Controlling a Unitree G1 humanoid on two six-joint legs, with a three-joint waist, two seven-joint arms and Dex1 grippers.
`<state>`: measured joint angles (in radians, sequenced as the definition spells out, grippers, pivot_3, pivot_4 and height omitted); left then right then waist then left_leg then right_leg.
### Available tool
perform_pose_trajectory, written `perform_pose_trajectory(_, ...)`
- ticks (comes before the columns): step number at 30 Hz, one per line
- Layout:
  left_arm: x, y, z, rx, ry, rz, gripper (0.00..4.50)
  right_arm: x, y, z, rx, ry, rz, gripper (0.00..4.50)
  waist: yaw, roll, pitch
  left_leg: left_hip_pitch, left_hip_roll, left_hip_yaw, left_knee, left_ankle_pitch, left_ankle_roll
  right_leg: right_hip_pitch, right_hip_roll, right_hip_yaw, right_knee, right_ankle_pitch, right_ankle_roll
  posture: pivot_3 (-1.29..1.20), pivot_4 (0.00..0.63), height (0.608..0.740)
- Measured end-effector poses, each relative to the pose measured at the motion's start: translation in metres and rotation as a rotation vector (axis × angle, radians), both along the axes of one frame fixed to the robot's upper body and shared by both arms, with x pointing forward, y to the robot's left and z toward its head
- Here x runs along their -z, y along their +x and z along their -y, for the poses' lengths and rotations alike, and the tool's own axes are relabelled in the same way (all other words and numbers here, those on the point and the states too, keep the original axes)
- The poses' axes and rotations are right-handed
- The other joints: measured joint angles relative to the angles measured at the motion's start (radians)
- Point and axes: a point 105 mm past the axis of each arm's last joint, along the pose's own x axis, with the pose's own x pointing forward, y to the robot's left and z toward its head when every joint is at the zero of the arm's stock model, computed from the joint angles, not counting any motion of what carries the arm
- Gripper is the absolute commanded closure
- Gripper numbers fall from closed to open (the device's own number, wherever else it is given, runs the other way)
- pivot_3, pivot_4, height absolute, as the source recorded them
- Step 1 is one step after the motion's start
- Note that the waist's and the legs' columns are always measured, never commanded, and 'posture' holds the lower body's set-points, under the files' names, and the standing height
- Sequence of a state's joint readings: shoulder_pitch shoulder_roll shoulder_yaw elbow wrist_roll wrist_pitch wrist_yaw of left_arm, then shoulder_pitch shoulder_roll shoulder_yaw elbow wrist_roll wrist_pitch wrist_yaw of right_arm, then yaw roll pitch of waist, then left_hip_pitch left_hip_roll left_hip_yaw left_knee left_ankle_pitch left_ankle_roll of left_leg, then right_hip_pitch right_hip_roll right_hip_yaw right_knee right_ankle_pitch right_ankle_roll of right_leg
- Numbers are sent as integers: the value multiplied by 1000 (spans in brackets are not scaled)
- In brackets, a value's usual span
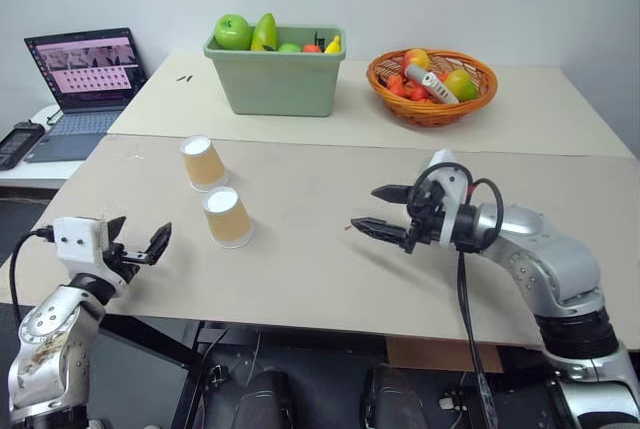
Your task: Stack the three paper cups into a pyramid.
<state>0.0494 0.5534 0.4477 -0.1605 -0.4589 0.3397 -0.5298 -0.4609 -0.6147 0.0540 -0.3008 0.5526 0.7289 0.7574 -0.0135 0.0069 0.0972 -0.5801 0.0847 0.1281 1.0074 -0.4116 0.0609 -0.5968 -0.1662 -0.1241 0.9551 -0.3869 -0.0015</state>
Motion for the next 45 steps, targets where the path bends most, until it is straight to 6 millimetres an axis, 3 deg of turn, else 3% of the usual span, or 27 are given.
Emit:
perform_pose_trajectory(12,-14,-5,40,359,85,-96,0,4,2,0,29,0,-1,123,0,0,0,0,0,-3,0,-1,2,0,1,0,0,-1,-1,0,150,643)
perform_pose_trajectory(18,-44,11,68,515,133,-25,0,6,2,-3,40,11,-2,123,3,0,0,-1,-1,-5,0,-1,2,0,1,-1,0,-1,-1,0,150,643)
perform_pose_trajectory(21,-48,18,78,567,137,-20,0,6,2,-3,49,11,3,123,0,0,0,-1,-2,-5,0,-1,1,0,2,0,0,-1,0,0,150,643)
perform_pose_trajectory(35,-50,32,104,678,118,-9,0,6,0,0,82,10,17,123,-1,0,1,-1,-2,-6,0,-1,1,0,3,0,0,-1,-1,0,150,643)
perform_pose_trajectory(45,-47,35,105,684,111,-20,0,4,0,3,98,14,29,123,0,0,1,-1,-2,-6,0,-1,1,0,3,0,0,-1,-1,0,150,643)
